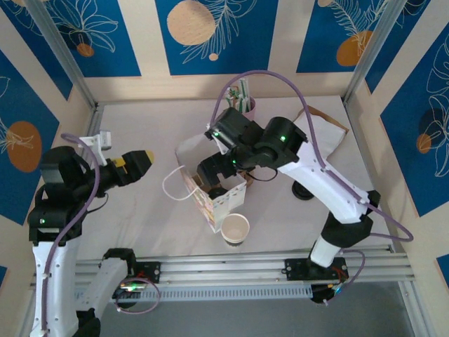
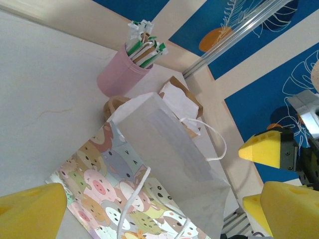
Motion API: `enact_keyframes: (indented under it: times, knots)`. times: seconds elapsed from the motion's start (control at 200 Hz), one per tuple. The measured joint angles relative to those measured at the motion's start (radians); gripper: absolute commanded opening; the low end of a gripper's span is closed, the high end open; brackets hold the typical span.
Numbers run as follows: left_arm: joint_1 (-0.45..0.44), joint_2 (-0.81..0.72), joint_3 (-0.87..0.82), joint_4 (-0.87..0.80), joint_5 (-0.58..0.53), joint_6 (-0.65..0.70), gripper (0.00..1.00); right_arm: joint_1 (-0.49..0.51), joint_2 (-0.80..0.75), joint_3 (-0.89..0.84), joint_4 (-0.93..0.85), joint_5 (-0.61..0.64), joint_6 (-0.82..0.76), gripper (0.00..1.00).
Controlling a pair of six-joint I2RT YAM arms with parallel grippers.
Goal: Pack the takeout coffee
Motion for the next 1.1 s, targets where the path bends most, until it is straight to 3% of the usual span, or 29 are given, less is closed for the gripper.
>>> enact_keyframes:
  times: [0.485, 1.1]
  knots:
    - [0.0, -0.091, 0.004, 0.003, -0.008, -0.08, 1.0, -0.078, -0.354, -0.348, 0.215, -0.04, 0.001, 0.99]
    - [-0.002, -0.22, -0.012, -0.07, -0.166, -0.136, 1.0, -0.39, -0.743, -0.765, 0.365, -0.187, 0.015, 0.99]
